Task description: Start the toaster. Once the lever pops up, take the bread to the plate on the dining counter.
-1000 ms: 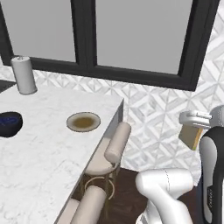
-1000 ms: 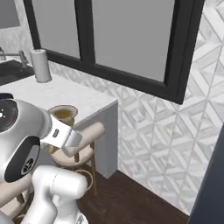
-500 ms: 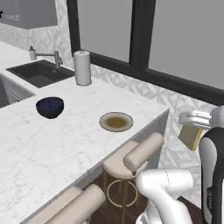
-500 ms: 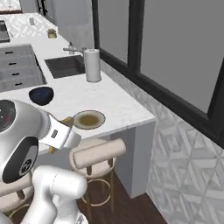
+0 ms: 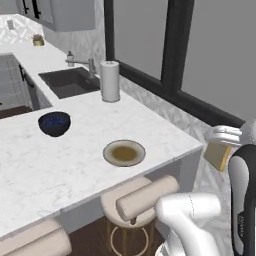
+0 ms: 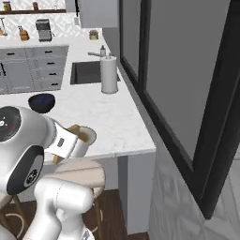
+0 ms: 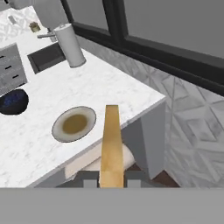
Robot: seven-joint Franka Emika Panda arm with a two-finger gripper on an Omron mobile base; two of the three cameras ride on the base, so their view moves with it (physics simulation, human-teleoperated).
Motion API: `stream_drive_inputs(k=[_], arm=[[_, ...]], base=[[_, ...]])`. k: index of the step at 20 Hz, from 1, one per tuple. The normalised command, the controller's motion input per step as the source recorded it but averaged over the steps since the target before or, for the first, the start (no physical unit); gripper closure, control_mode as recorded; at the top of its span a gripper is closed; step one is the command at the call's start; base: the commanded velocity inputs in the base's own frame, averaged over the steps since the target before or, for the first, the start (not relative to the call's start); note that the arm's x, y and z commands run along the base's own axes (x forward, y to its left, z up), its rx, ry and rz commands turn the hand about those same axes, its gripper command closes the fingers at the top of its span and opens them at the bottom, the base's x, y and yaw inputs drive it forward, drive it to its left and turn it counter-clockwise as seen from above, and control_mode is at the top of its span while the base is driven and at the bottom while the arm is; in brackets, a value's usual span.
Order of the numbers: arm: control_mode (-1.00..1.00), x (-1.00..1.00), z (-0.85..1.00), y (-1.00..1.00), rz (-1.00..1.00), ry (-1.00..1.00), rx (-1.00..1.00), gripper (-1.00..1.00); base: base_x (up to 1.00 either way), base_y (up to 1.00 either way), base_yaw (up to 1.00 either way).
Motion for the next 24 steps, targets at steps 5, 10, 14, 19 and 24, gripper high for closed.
stream_drive_inputs(k=[5, 10, 14, 19, 24], arm=[[1.00, 0.00, 0.00, 0.00, 0.00, 0.00, 0.00, 1.00], [1.00, 0.00, 0.00, 0.00, 0.00, 0.00, 0.00, 1.00], [1.00, 0.00, 0.00, 0.00, 0.00, 0.00, 0.00, 1.00], [1.00, 0.00, 0.00, 0.00, 0.00, 0.00, 0.00, 1.00], [1.00, 0.00, 0.00, 0.00, 0.00, 0.00, 0.00, 1.00]], base=[[0.28, -0.40, 0.55], [0.27, -0.24, 0.53], [0.24, -0.12, 0.12], [0.50, 0.00, 0.25], [0.24, 0.00, 0.19]])
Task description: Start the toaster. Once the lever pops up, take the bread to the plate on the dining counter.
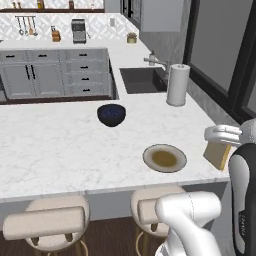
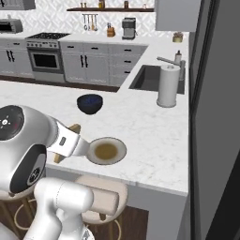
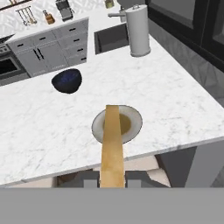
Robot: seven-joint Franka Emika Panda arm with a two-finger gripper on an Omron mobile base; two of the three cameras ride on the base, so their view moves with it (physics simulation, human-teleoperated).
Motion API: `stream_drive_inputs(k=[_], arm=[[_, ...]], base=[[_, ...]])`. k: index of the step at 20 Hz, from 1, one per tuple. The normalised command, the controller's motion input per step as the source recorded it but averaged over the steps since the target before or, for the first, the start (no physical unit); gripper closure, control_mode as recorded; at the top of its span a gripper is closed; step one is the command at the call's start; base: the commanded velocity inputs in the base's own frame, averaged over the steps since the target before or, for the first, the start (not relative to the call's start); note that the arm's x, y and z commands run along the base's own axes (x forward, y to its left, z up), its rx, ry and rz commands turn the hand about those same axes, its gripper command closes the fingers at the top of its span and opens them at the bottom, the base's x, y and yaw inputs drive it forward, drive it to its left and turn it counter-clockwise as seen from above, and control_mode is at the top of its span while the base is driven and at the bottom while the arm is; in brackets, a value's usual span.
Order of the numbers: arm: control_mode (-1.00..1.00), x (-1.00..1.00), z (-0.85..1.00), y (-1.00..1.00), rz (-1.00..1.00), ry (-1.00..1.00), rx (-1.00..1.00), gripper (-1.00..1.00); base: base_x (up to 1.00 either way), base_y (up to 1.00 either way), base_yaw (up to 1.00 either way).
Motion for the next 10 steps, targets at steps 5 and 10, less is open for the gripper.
stream_drive_inputs(k=[5, 10], arm=[[1.00, 0.00, 0.00, 0.00, 0.00, 0.00, 0.00, 1.00], [-1.00, 0.22, -0.11, -0.03, 0.07, 0.00, 0.02, 1.00]], base=[[0.00, 0.00, 0.00], [0.01, 0.00, 0.00]])
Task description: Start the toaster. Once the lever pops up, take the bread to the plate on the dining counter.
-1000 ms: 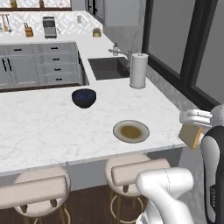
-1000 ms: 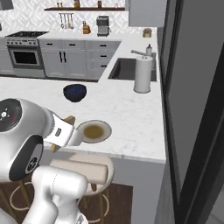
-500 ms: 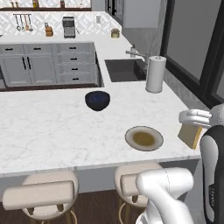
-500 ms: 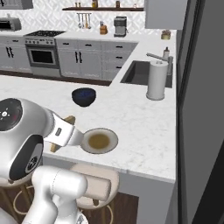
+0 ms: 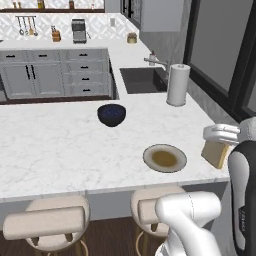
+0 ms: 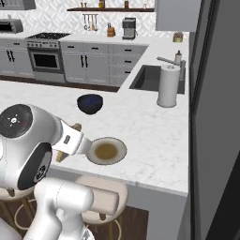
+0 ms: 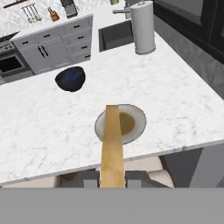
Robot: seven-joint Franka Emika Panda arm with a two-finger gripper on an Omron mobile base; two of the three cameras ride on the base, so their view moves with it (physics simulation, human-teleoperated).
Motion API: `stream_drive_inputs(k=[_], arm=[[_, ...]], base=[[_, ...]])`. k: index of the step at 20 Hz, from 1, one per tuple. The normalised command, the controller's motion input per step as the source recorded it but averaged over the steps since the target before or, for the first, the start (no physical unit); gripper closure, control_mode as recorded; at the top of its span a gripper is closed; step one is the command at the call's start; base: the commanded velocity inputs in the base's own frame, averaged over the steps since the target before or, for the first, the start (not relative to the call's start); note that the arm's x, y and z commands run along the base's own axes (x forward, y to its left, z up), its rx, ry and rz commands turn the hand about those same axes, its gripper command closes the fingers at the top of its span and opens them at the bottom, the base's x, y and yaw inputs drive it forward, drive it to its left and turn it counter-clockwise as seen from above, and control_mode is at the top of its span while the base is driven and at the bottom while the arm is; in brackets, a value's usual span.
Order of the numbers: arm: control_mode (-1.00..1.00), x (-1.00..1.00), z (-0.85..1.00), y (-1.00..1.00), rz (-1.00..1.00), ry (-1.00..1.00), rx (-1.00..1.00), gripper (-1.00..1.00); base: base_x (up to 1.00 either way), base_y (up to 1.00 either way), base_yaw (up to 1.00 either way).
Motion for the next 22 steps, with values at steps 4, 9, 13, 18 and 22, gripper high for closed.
stream_drive_inputs(k=[4, 9, 13, 18, 22], arm=[[-1.00, 0.36, -0.38, -0.21, 0.33, 0.02, 0.10, 1.00], [-1.00, 0.77, -0.69, 0.12, 0.35, 0.15, 0.04, 1.00], [-1.00, 1.00, -0.60, 0.42, 0.24, 0.22, 0.00, 1.00], [-1.00, 0.75, -0.44, 0.03, 0.18, 0.02, 0.00, 1.00], [-1.00, 0.35, -0.45, 0.00, 0.01, -0.21, 0.00, 1.00]], base=[[0.00, 0.00, 0.00], [0.00, 0.00, 0.00], [0.00, 0.00, 0.00], [0.00, 0.00, 0.00], [0.00, 0.00, 0.00]])
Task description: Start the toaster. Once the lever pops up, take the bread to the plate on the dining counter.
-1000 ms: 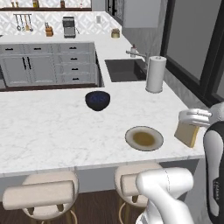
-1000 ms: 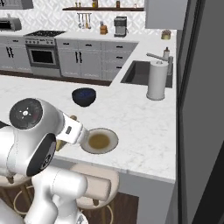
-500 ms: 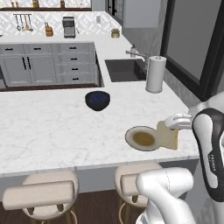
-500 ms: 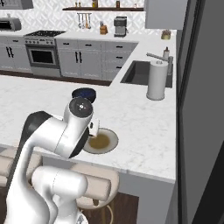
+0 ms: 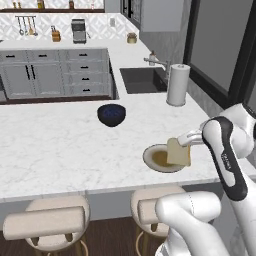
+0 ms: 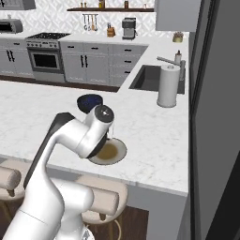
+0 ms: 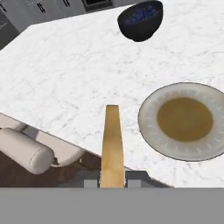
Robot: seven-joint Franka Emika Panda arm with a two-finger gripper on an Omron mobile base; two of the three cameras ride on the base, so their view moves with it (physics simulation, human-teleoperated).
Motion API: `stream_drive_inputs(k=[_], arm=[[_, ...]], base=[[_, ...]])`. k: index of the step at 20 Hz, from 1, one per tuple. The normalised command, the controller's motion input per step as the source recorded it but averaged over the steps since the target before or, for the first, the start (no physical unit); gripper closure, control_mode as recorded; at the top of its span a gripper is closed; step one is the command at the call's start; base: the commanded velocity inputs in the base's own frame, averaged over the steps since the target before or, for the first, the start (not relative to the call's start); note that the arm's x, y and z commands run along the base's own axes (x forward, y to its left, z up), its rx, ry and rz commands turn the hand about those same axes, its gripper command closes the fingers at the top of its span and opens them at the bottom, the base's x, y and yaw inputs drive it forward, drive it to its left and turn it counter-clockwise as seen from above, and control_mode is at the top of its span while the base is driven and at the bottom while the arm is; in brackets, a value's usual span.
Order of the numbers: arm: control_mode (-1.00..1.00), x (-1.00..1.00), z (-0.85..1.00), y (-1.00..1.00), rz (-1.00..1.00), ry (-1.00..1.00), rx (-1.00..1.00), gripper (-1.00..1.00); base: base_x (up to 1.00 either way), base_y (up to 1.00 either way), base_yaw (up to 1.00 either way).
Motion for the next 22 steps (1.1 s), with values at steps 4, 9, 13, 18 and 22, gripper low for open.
stream_drive_inputs(k=[4, 9, 13, 18, 22], arm=[[-1.00, 0.59, -0.46, 0.00, 0.00, -0.20, 0.00, 1.00], [-1.00, 0.76, -0.25, -0.01, 0.00, -0.03, 0.03, 1.00], [-1.00, 0.59, -0.28, -0.03, 0.00, 0.01, 0.08, 1.00], [-1.00, 0.12, -0.39, 0.00, 0.00, 0.00, 0.07, 1.00], [-1.00, 0.35, -0.36, 0.00, 0.00, 0.02, 0.03, 1.00]], base=[[0.00, 0.00, 0.00], [0.00, 0.00, 0.00], [0.00, 0.00, 0.00], [0.00, 0.00, 0.00], [0.00, 0.00, 0.00]])
